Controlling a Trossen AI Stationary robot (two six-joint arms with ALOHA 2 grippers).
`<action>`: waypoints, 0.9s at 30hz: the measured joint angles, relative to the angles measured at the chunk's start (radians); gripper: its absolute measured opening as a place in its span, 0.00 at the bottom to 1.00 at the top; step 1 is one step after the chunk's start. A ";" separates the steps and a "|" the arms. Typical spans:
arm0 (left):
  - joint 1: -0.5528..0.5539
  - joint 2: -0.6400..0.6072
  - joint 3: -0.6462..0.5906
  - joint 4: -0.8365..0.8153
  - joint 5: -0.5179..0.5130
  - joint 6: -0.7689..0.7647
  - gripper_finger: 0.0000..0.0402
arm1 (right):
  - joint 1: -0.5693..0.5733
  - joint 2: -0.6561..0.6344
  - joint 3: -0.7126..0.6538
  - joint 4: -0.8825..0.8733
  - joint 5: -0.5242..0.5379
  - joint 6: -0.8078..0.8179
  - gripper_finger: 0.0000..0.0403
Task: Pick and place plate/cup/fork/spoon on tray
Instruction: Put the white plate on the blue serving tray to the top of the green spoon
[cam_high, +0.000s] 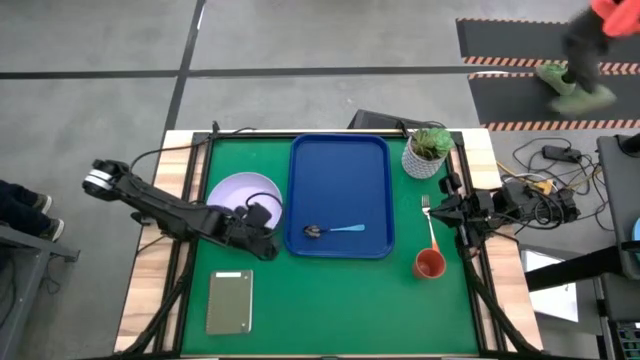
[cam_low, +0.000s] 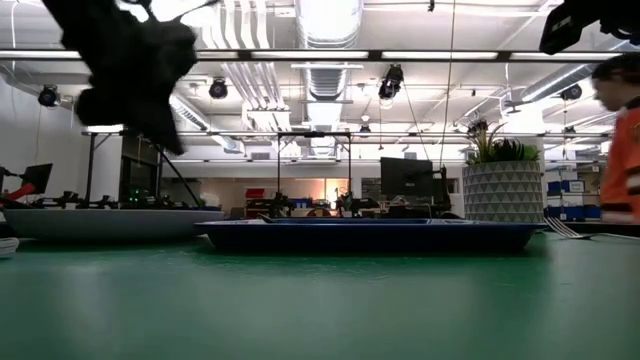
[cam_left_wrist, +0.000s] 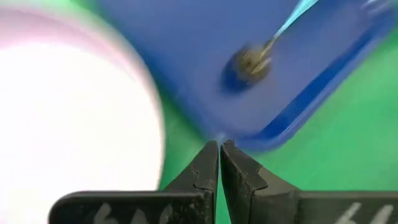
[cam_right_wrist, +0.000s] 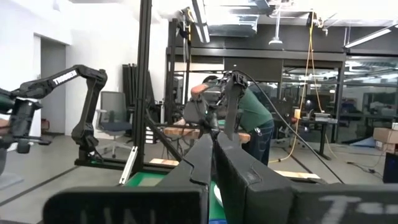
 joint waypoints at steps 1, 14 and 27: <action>0.000 0.008 0.005 -0.044 0.024 -0.031 0.00 | 0.000 0.000 0.000 0.000 0.000 0.000 0.02; 0.001 0.045 -0.010 -0.082 0.134 0.049 0.00 | 0.000 0.000 0.000 0.000 0.000 0.009 0.02; 0.000 0.045 -0.032 -0.072 0.160 0.244 0.11 | 0.000 0.000 0.000 0.000 0.000 0.019 0.02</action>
